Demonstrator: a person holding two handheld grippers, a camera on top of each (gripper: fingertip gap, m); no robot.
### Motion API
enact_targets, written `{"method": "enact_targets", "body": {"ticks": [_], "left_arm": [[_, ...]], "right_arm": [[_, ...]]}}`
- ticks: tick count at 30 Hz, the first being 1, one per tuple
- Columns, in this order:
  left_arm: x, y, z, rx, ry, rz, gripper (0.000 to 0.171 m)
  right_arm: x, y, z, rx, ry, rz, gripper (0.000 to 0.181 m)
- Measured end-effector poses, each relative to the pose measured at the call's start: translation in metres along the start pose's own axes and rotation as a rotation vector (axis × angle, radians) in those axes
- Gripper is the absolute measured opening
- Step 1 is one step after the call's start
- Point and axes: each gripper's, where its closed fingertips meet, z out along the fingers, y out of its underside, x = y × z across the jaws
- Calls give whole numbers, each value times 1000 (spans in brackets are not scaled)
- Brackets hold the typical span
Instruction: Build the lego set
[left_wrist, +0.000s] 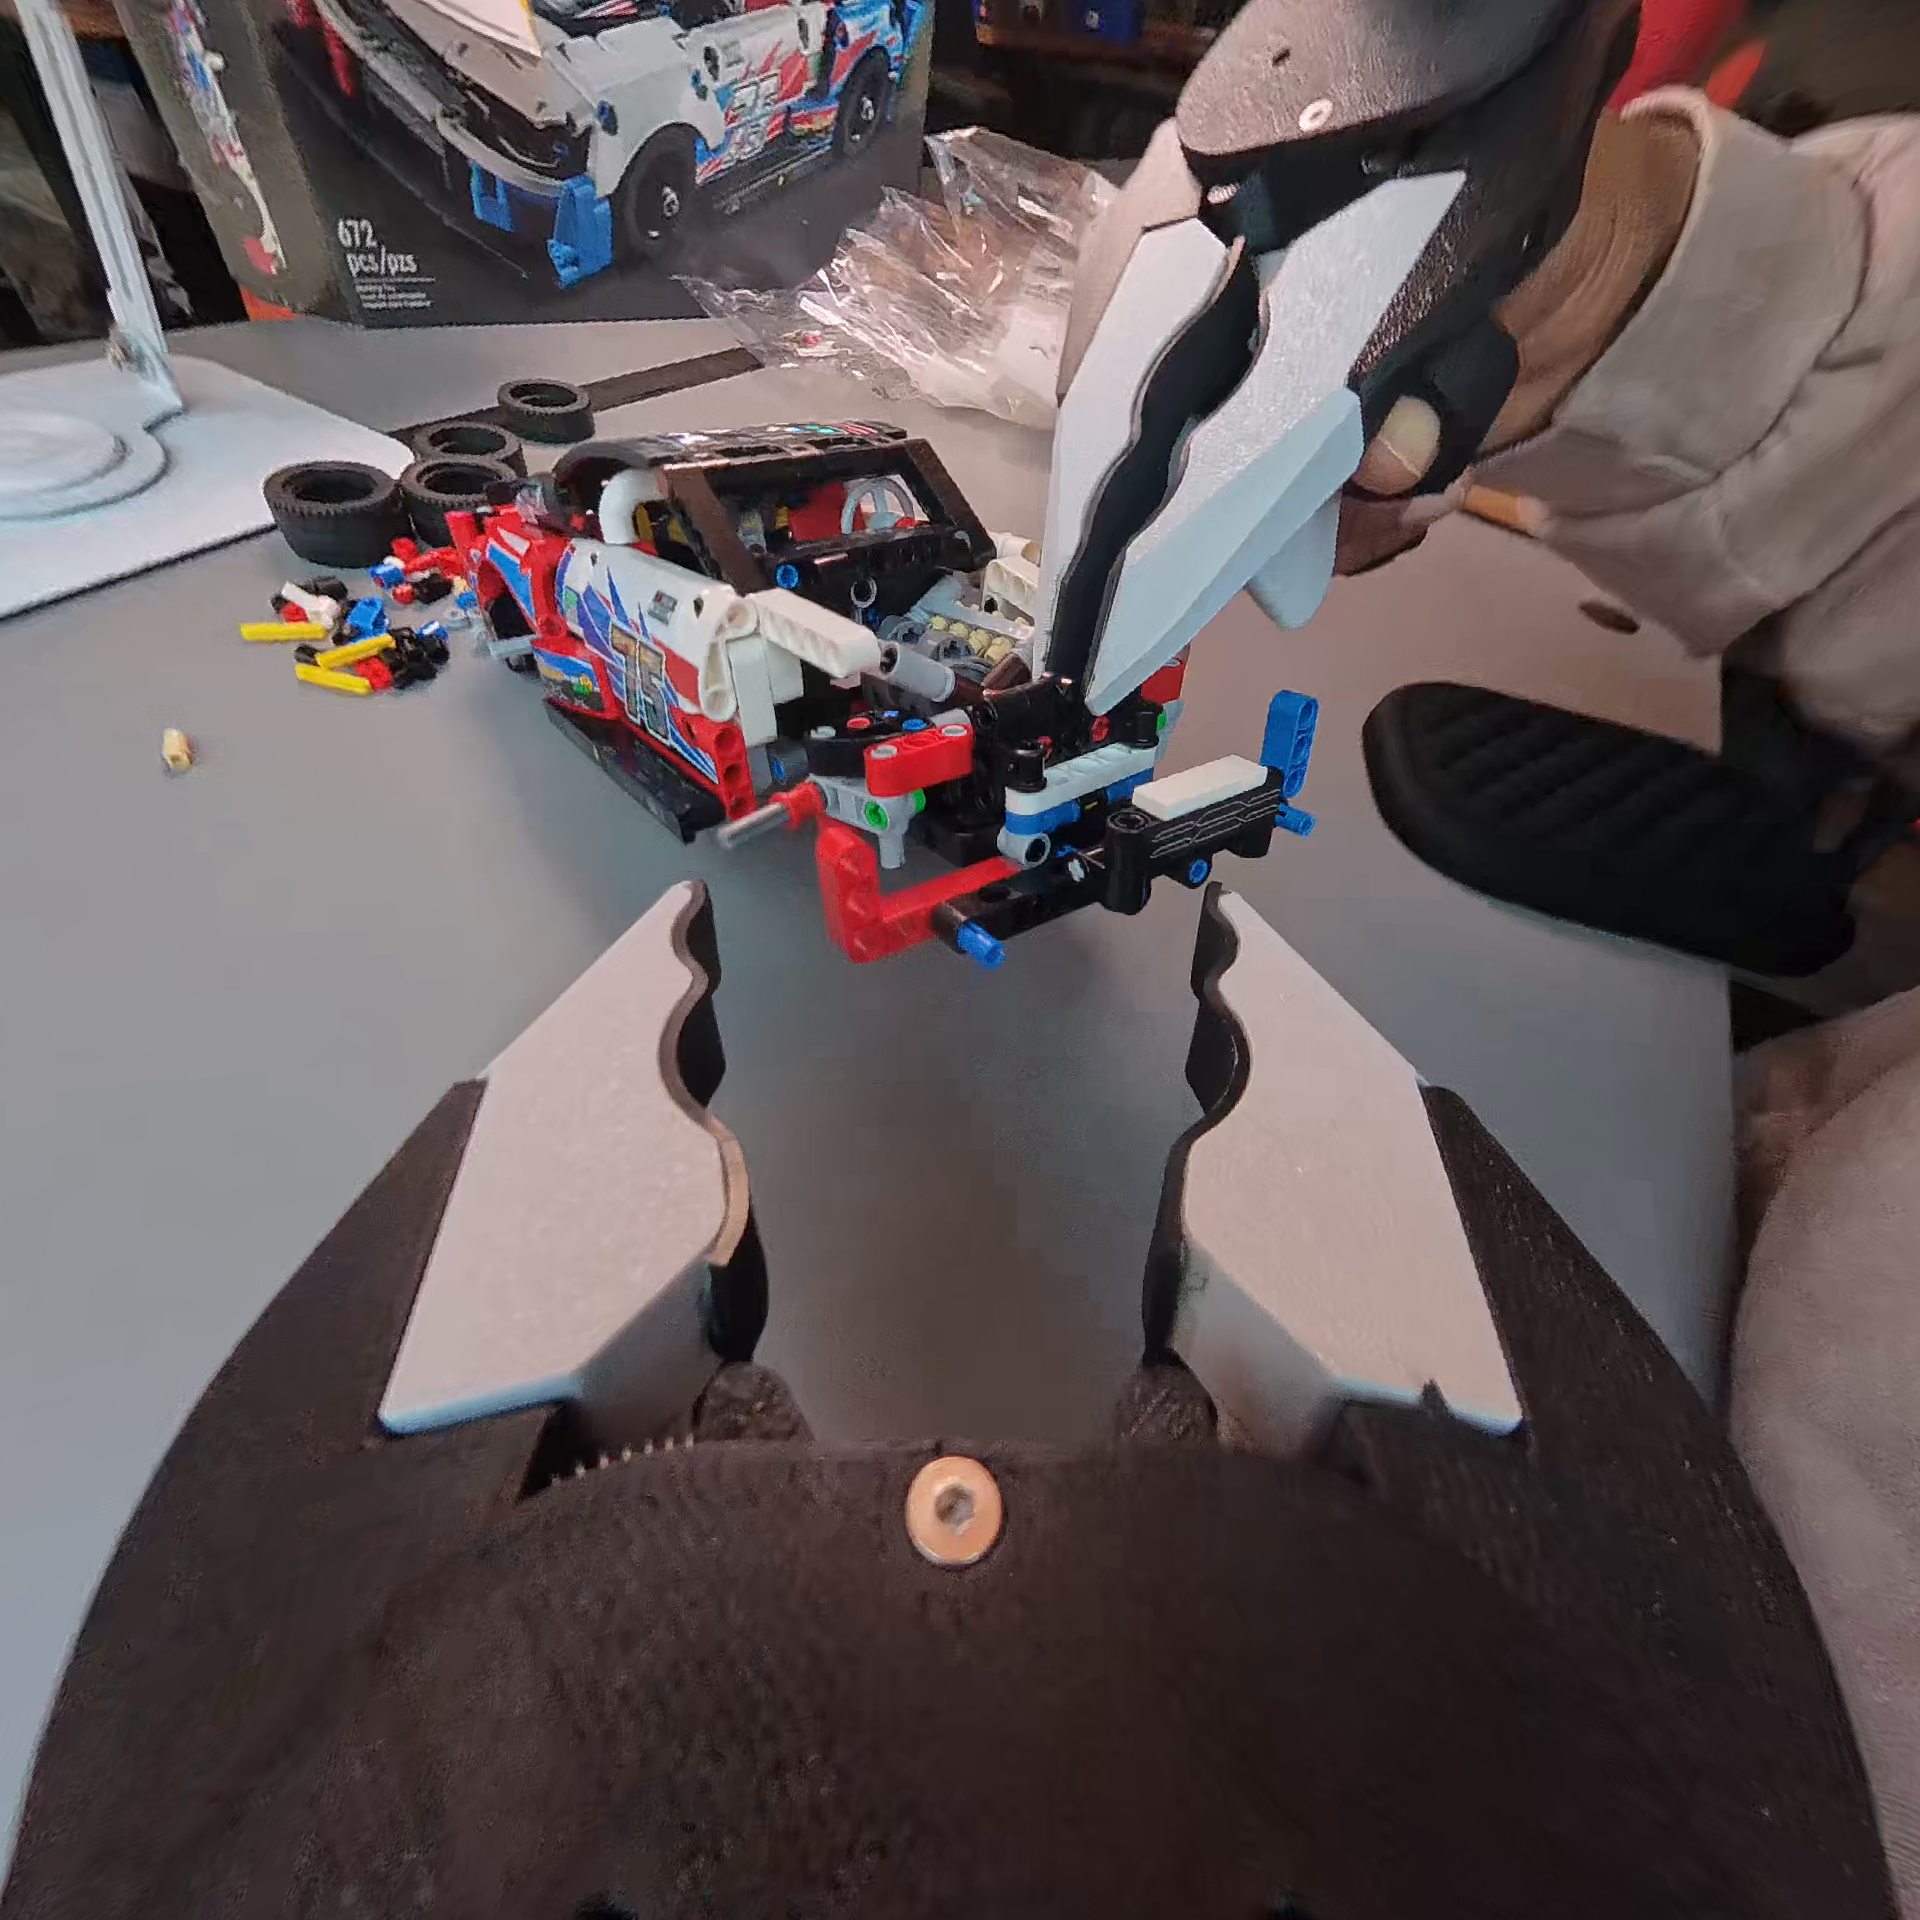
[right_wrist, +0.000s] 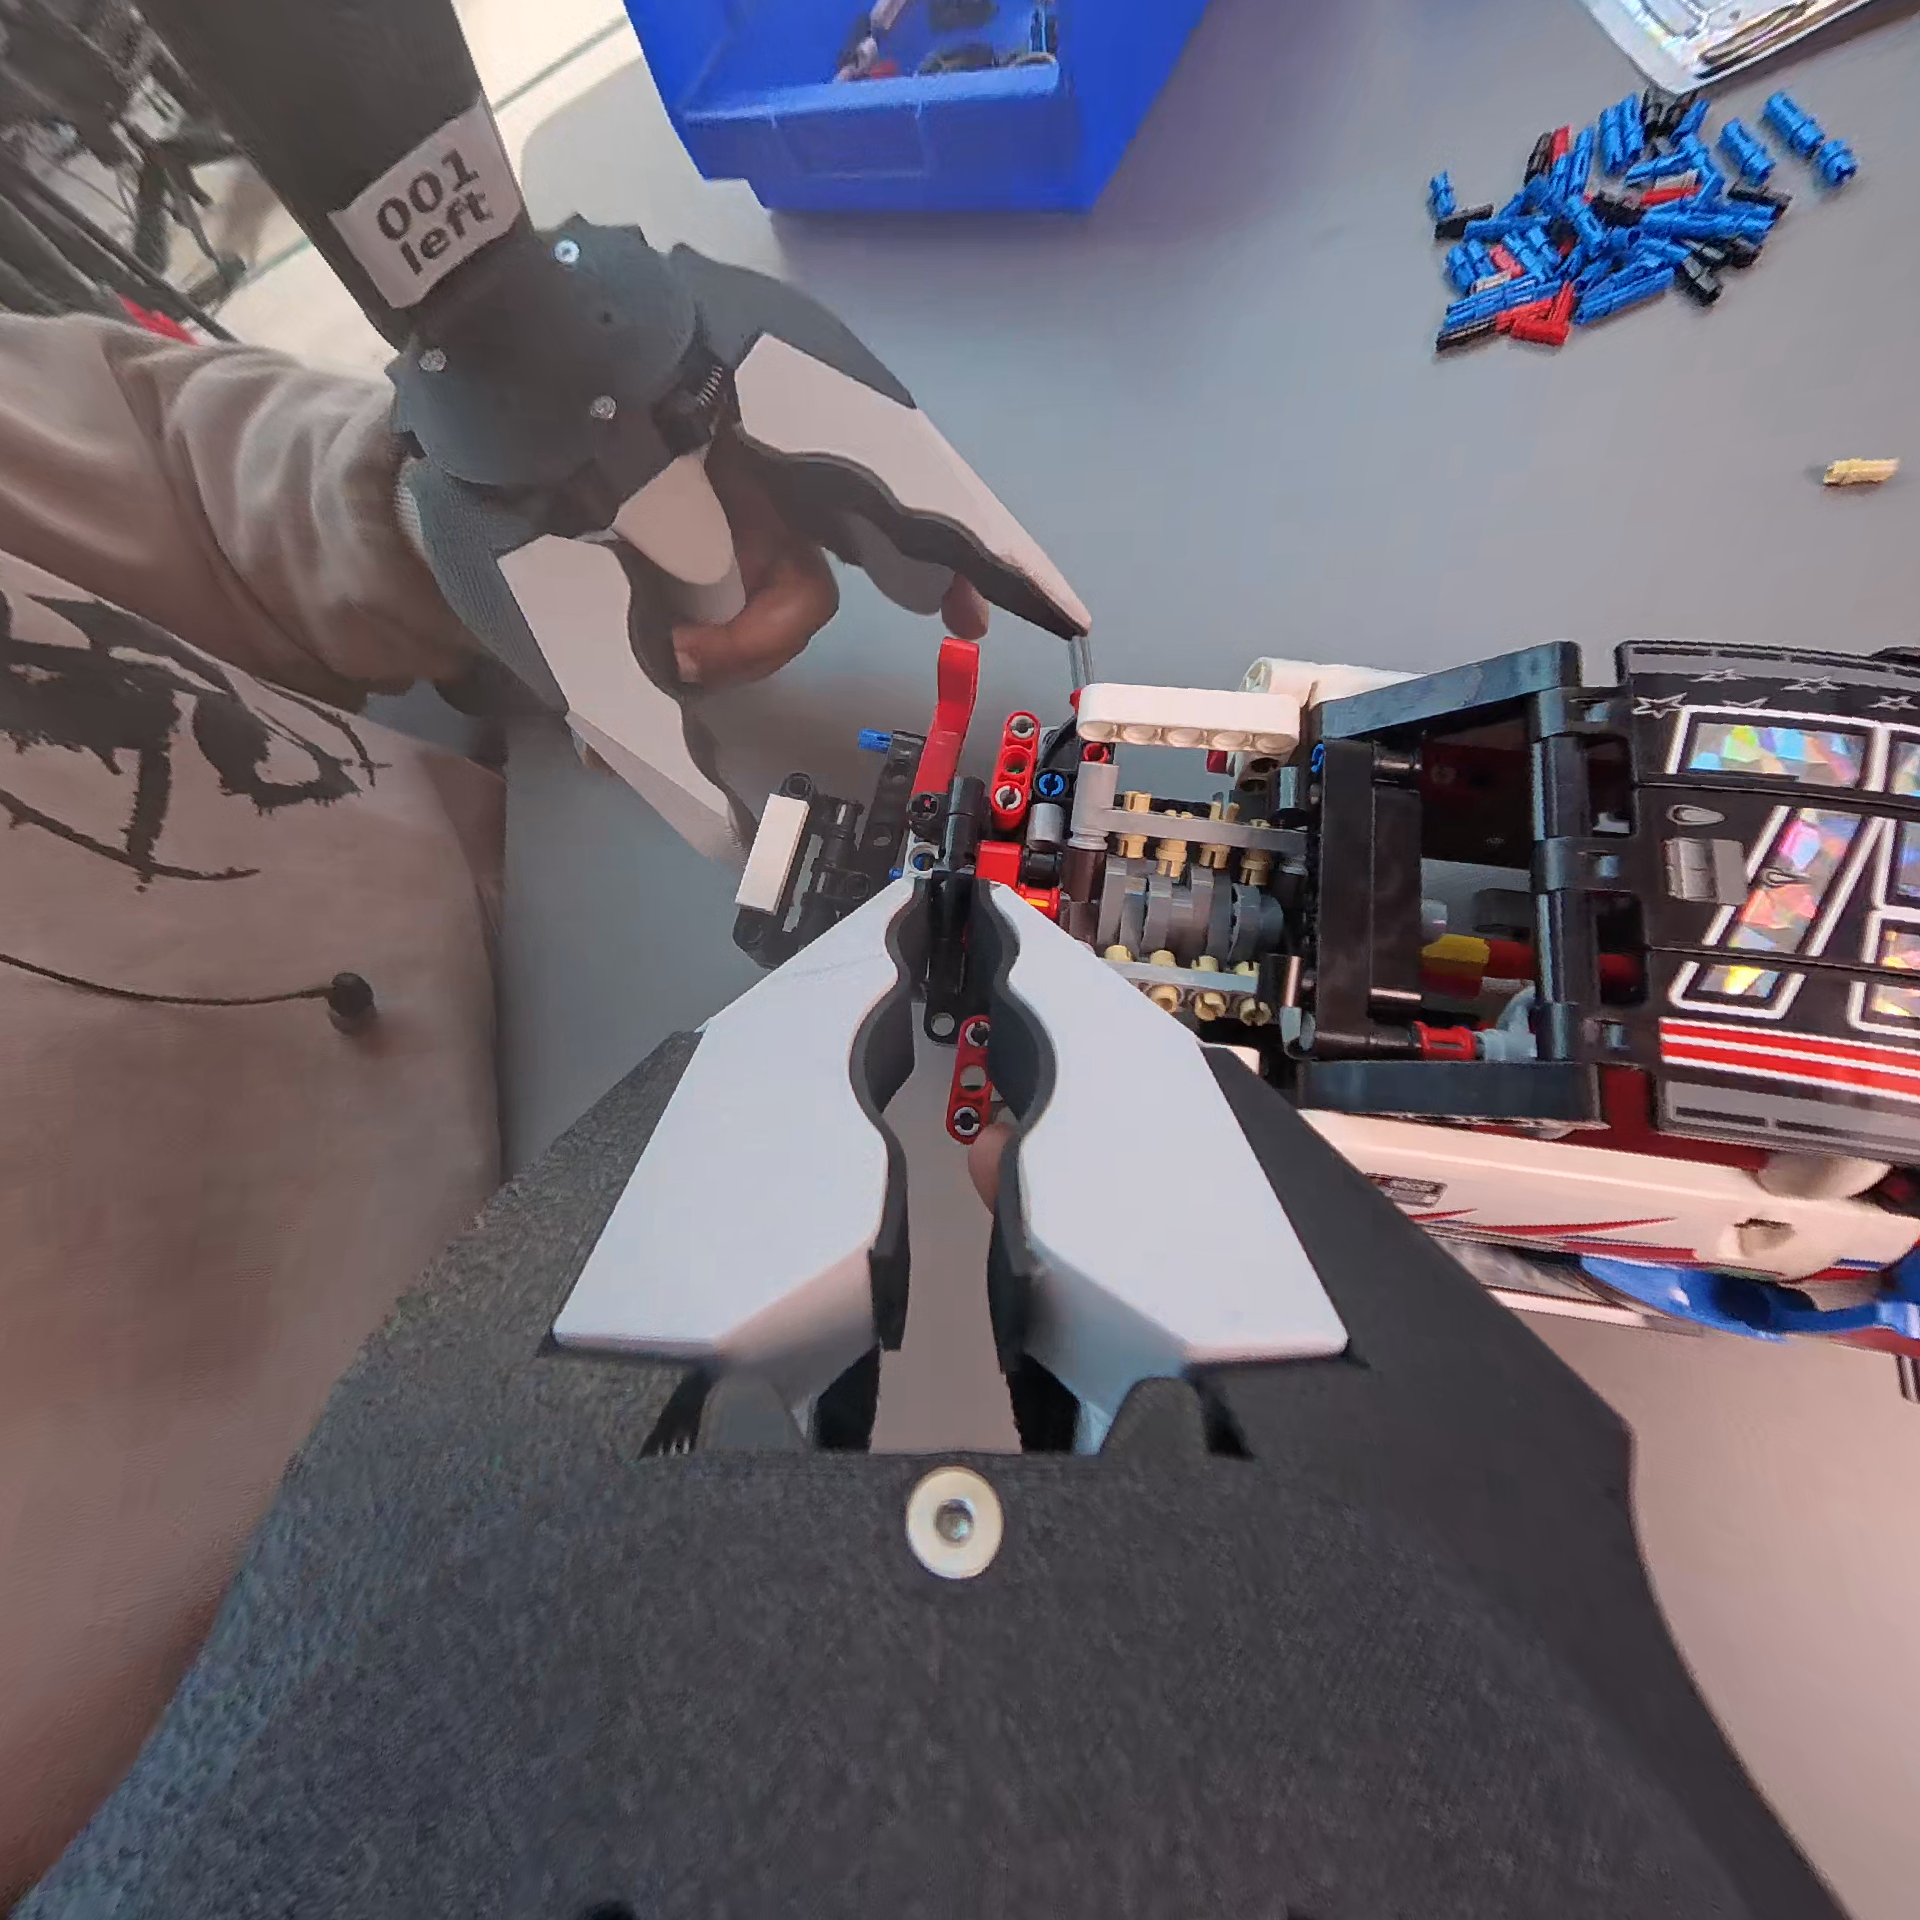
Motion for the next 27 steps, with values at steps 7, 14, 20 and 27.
{"method": "enact_targets", "body": {"ticks": [7,14,20,27], "left_arm": [[21,-5,-7,183,268,-823,76],[33,-28,-12,615,474,-1092,50],[29,-41,-20,727,482,-1040,56],[17,-72,-20,734,424,-977,61]], "right_arm": [[-4,-19,-6,87,-41,34,4],[-15,-39,-9,125,-105,71,4],[-23,-51,-8,115,-160,87,4],[-16,-75,-21,122,-220,106,4]]}}
